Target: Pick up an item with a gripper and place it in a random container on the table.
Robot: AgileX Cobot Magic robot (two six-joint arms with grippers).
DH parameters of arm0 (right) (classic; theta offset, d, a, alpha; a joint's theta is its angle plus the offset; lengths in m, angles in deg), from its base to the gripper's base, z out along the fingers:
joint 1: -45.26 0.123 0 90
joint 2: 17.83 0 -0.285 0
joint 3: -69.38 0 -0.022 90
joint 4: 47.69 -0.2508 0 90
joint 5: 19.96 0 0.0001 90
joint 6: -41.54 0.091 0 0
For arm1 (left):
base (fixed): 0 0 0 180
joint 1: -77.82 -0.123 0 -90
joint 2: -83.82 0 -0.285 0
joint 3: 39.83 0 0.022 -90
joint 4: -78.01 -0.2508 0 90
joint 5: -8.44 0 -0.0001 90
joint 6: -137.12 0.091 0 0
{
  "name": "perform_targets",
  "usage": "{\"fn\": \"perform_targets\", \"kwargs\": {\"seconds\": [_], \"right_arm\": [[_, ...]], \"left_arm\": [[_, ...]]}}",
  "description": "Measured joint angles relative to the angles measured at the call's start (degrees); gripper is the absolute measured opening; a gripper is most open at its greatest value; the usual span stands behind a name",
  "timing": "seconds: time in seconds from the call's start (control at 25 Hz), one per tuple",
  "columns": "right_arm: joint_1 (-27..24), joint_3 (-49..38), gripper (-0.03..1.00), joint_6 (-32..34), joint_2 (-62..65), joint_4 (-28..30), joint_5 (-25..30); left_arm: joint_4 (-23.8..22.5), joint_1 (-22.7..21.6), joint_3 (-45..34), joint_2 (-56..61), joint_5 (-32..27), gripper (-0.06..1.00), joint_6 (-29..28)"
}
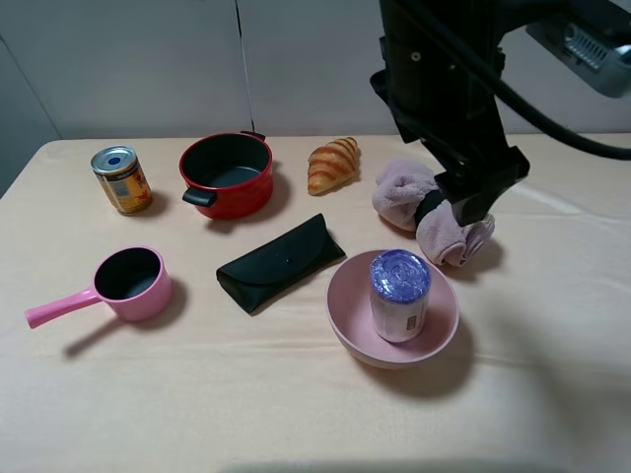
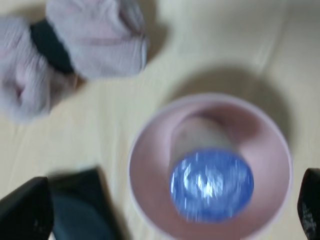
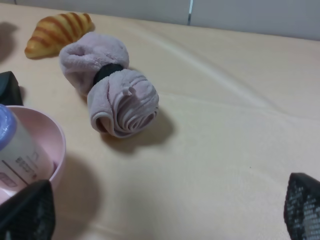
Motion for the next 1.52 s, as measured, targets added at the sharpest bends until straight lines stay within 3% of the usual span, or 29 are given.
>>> {"fn": "perform_targets", "kwargs": {"seconds": [0.48,0.92,1.32,1.52], "right_arm": [[0.0,0.0,0.69,0.0,0.0,0.0,0.0],[0.0,0.0,0.69,0.0,0.0,0.0,0.0],[0.0,0.0,0.69,0.0,0.0,0.0,0.0],[0.0,0.0,0.69,0.0,0.0,0.0,0.0]], "left_arm": [[-7.0,0.0,-27.3,23.4,0.0,0.99,-12.3],[-8.1,-0.4,-46.1,39.0,0.1,0.99,-13.8],[-0.7,-6.6,-60.9,47.3,0.2,0.99,-14.0],[4.1,-13.8,-68.5,53.1,0.2,0.99,-14.0]]}}
